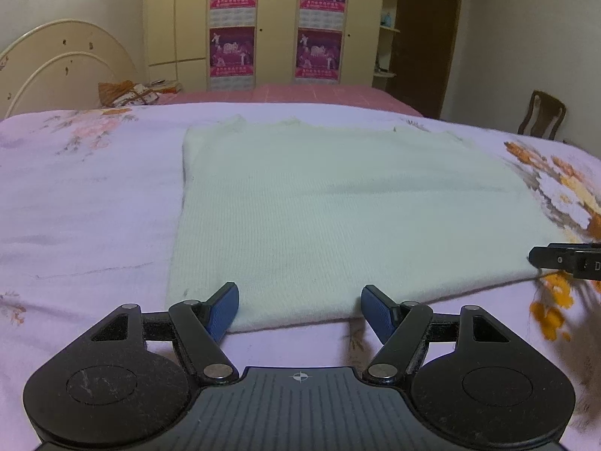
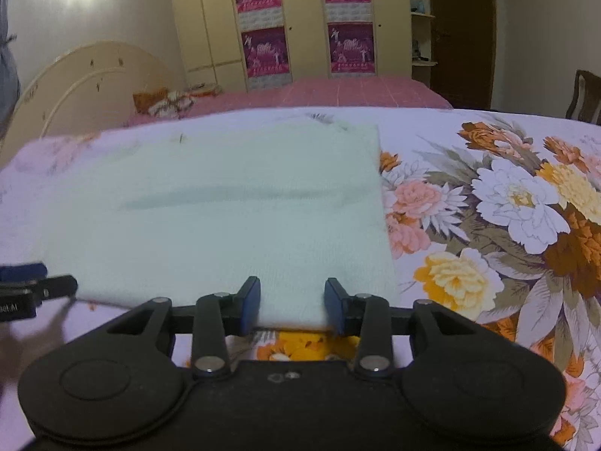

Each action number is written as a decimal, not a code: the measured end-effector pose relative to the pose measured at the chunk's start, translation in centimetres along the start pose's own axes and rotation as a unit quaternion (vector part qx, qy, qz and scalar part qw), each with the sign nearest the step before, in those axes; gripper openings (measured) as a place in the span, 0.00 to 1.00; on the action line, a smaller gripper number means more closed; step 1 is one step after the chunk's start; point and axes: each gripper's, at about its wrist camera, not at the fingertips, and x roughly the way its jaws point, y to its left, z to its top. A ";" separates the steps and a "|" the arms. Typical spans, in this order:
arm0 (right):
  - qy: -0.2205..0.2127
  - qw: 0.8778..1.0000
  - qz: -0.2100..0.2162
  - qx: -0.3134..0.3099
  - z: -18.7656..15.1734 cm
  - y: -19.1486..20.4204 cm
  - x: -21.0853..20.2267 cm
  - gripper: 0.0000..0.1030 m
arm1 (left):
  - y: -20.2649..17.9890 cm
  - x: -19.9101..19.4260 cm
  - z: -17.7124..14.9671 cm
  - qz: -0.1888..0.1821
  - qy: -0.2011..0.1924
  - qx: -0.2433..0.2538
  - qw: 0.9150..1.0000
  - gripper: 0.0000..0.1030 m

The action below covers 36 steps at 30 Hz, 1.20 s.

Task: Fold small clothes

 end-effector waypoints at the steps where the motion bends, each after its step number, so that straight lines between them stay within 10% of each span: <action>1: 0.007 1.000 -0.001 -0.002 -0.1 0.0 0.3 0.35 | 0.0 -0.2 0.1 0.002 -0.004 -0.004 1.000 0.70; 12: -0.039 0.998 0.047 0.004 5.6 1.3 3.1 0.17 | 0.2 5.2 6.7 -0.006 -0.045 -0.050 0.998 0.70; 17: -0.017 0.999 0.045 -0.015 7.6 3.1 7.9 0.18 | -0.3 10.4 8.3 -0.005 0.004 -0.043 0.999 0.70; 25: -0.013 0.999 0.047 -0.017 7.4 3.3 7.1 0.21 | 0.6 5.4 6.4 -0.024 -0.020 -0.088 0.996 0.77; 32: -0.016 0.998 0.065 -0.007 5.7 3.4 3.8 0.21 | 4.4 -3.8 -3.2 -0.029 -0.055 -0.274 0.960 0.77; 36: -0.018 0.996 0.085 0.001 5.6 4.1 2.8 0.21 | 7.3 -0.9 -5.6 -0.087 -0.033 -0.406 0.909 0.55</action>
